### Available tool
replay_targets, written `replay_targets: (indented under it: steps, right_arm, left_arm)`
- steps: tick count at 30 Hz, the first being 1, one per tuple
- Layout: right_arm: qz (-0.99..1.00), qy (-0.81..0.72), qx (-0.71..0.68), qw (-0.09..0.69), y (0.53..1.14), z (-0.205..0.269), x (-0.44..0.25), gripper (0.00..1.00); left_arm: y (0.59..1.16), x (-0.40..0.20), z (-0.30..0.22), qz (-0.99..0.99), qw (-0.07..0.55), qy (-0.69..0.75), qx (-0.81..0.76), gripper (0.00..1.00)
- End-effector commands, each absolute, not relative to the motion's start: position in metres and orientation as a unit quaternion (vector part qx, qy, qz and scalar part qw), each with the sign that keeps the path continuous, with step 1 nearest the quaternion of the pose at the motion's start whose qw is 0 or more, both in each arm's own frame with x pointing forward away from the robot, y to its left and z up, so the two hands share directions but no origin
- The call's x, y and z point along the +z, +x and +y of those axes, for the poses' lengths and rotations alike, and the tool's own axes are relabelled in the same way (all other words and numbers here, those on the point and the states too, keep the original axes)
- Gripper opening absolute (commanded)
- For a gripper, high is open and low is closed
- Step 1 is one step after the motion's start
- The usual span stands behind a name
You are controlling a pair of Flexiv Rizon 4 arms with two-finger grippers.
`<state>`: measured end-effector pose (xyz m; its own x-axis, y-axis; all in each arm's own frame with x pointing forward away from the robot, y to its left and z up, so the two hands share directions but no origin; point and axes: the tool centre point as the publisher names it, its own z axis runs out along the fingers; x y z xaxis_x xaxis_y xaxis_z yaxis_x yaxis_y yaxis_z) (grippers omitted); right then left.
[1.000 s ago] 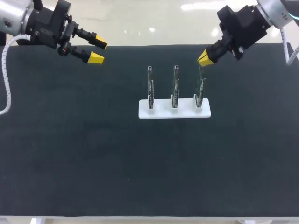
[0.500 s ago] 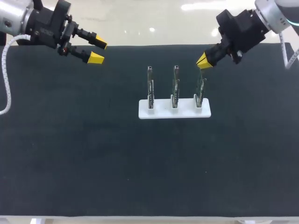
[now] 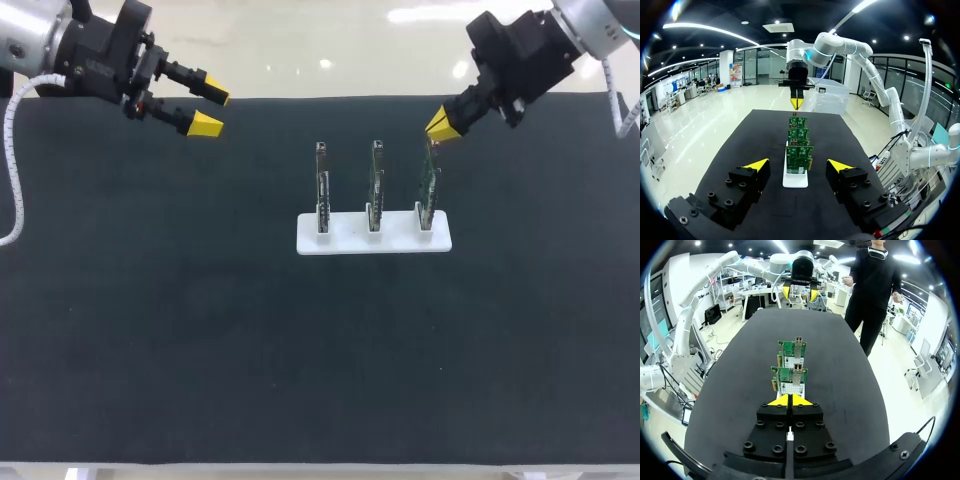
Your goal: Pick up the optical module with the left hand, and insert it into the network port with the right hand.
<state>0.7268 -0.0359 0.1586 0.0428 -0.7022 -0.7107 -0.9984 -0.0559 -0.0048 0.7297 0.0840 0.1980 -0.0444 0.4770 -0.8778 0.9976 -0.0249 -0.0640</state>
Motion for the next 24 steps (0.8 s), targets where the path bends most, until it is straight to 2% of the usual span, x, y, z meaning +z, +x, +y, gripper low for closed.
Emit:
replay_targets:
  steps: [1,24]
  right_arm:
    - [0.633,-0.670,0.278,0.270,0.727,-0.036,0.155,0.00]
    - [0.632,-0.670,0.277,0.273,0.727,-0.035,0.144,0.00]
  left_arm:
    - [0.731,0.198,0.083,0.612,0.336,0.604,-0.385,1.00]
    - [0.731,0.198,0.083,0.612,0.336,0.604,-0.385,1.00]
